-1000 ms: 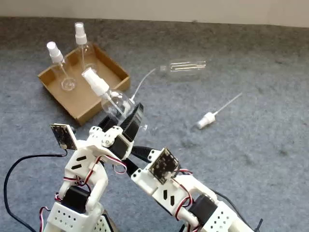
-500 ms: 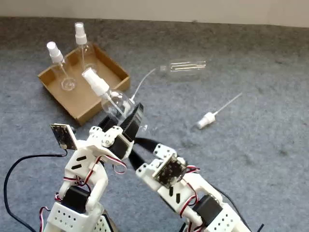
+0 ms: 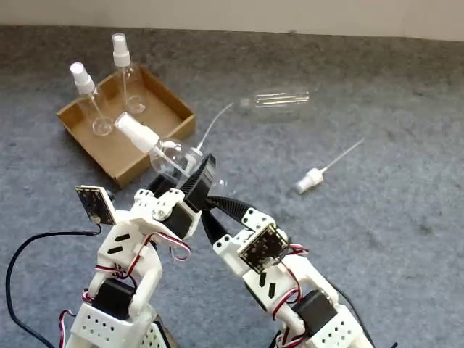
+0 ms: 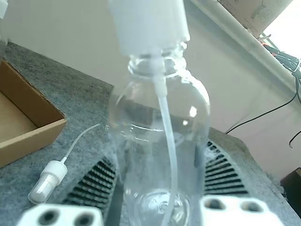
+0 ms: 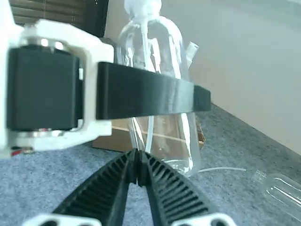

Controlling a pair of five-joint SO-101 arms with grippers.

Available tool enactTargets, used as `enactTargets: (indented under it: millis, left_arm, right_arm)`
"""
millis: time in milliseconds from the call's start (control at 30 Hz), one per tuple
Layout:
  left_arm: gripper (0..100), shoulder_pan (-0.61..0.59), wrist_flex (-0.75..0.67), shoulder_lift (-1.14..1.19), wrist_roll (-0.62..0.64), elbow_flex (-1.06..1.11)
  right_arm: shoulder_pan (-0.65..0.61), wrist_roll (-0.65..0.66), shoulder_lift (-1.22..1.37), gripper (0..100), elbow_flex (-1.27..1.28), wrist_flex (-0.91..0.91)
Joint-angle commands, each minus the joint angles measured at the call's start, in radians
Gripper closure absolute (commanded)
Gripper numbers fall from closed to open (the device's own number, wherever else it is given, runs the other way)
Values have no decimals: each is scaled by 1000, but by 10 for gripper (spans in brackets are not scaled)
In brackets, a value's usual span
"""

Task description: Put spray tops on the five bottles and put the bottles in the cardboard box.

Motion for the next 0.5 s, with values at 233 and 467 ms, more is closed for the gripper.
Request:
enactTargets:
  millis: [233, 467]
  left_arm:
    - [944, -10, -17, -8, -14, 16]
    - [947, -140, -20, -8, -9, 1]
  right_arm:
    - [124, 11, -15, 987, 110, -4]
    - [97, 9, -15, 987, 110, 1]
